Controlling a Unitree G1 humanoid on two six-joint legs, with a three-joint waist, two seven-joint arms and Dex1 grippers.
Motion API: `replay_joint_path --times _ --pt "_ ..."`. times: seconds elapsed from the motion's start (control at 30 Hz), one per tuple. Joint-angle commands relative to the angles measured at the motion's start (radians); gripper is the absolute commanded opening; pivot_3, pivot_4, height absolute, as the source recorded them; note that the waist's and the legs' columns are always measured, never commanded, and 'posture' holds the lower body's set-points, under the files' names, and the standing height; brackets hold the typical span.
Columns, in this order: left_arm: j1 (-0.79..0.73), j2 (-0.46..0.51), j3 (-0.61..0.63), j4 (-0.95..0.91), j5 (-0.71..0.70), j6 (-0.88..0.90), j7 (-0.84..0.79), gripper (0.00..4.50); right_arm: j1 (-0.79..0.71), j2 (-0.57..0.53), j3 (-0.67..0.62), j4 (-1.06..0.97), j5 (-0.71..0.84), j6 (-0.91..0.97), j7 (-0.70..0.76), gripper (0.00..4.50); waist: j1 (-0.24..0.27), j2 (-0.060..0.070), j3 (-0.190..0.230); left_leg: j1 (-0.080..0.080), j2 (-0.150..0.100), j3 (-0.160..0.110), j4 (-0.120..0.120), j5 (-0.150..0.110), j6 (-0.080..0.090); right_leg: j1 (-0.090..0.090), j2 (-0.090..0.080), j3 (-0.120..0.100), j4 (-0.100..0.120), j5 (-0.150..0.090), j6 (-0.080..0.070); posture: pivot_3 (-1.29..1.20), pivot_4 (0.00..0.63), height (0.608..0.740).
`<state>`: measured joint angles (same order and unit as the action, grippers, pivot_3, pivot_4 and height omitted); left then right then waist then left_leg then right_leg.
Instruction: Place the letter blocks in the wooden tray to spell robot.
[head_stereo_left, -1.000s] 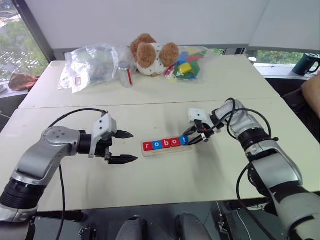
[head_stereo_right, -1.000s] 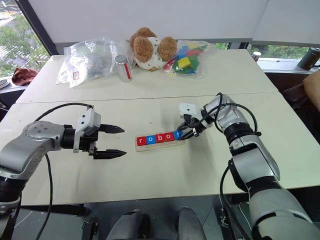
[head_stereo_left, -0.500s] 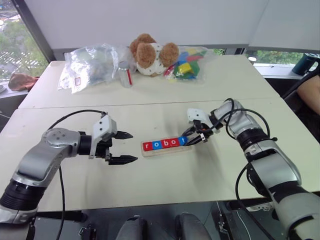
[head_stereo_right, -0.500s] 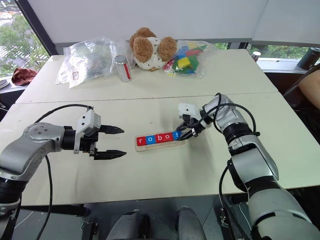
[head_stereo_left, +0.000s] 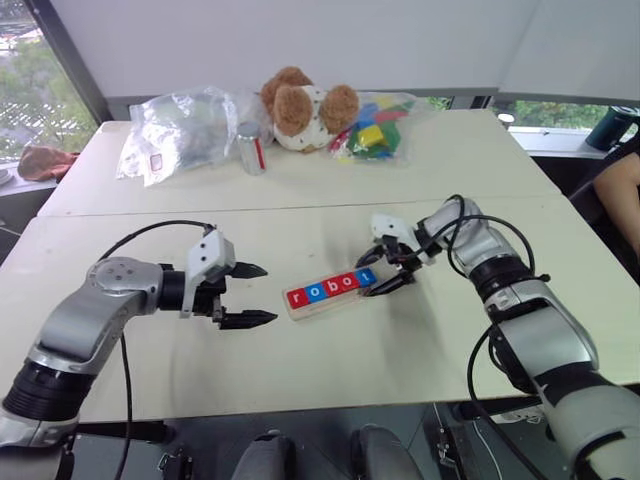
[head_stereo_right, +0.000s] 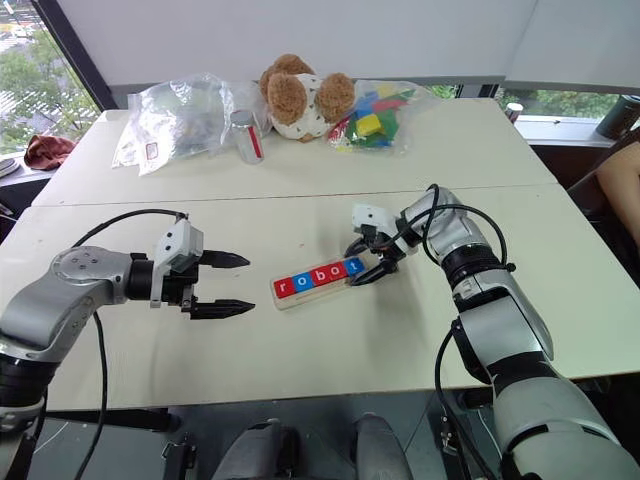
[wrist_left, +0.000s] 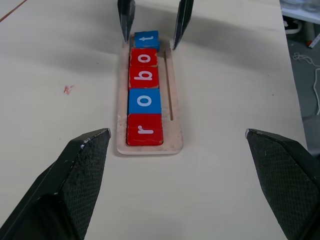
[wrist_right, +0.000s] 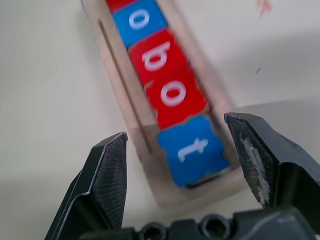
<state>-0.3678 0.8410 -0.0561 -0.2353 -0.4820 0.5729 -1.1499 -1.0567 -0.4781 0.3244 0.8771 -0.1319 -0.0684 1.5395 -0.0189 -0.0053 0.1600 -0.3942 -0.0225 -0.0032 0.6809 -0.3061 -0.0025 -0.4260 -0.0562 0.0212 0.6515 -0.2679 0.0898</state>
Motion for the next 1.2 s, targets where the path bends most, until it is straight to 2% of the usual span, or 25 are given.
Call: replay_joint_path --times 0.03,0.27,0.87,1.1,1.2 --pt "-0.015 0.000 0.016 -0.005 -0.003 -0.012 -0.003 4.50 -0.002 -0.031 -0.033 -0.063 0.024 -0.027 -0.010 3.38 0.002 0.000 0.000 0.000 0.000 0.000 0.000 0.000 0.000 0.000 0.000 0.000 0.000 0.000 0.000 0.00 0.150 0.740" --pt "-0.032 -0.006 0.008 0.003 -0.001 -0.008 -0.007 4.50 0.006 -0.048 -0.014 -0.028 -0.011 -0.117 -0.048 3.38 0.001 0.000 0.000 0.000 0.000 0.000 0.000 0.000 0.001 0.000 0.000 0.000 0.000 0.000 0.000 0.00 0.150 0.740" --pt "-0.027 -0.004 0.017 -0.008 -0.004 -0.001 0.002 4.50 -0.052 -0.011 0.011 0.134 -0.086 -0.245 -0.146 3.38 -0.001 0.000 0.000 0.000 0.000 0.000 0.000 0.000 0.000 0.000 0.000 0.000 0.000 0.000 0.000 0.00 0.150 0.740" --pt "-0.025 -0.006 0.016 -0.009 -0.005 -0.002 0.004 4.50 -0.057 -0.008 0.007 0.151 -0.089 -0.261 -0.144 3.38 -0.001 0.000 0.000 0.000 0.000 0.000 0.000 0.000 0.000 0.000 0.000 0.000 0.000 0.000 0.000 0.00 0.150 0.740" --pt "-0.021 -0.003 0.019 -0.011 -0.007 -0.002 0.002 4.50 -0.040 -0.025 -0.003 0.115 -0.064 -0.243 -0.093 3.38 -0.001 0.000 0.000 0.000 0.000 0.000 0.000 0.000 0.000 0.000 0.000 0.000 0.000 0.000 0.000 0.00 0.150 0.740"
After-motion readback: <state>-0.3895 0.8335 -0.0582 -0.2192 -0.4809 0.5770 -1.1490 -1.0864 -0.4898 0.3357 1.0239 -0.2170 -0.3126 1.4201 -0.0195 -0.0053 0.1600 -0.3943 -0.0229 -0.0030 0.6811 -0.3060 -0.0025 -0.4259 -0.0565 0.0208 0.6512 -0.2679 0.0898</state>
